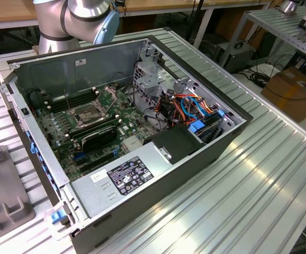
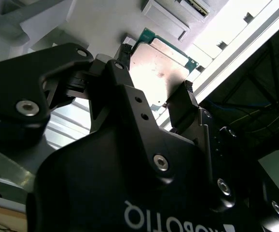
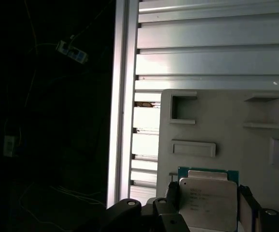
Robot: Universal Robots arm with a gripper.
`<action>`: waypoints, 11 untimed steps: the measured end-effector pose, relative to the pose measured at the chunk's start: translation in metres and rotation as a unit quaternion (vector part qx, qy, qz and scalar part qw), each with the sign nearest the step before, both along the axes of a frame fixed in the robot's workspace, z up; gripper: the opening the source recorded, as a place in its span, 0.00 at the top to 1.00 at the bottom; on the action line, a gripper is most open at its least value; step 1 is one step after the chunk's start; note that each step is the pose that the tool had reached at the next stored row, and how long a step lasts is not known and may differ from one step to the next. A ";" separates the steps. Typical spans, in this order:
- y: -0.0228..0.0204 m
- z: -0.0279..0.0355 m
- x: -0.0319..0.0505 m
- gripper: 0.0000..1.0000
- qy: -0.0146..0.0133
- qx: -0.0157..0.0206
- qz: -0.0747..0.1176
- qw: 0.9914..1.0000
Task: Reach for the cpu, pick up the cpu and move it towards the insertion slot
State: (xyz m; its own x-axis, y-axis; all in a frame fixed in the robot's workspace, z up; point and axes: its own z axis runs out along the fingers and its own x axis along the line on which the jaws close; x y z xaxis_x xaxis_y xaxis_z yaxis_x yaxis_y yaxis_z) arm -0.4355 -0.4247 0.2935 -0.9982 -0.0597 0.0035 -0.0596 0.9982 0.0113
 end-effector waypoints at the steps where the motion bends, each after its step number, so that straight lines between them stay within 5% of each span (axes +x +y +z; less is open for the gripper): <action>1: 0.0000 0.0003 0.0000 0.45 0.000 0.000 0.000 1.000; 11: 0.0000 0.0051 0.0002 0.45 0.000 0.000 0.000 1.000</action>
State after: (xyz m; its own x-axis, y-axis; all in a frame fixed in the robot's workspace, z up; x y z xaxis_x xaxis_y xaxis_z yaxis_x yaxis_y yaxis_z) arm -0.4353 -0.4247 0.2986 -0.9982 -0.0597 0.0035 -0.0596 0.9982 0.0112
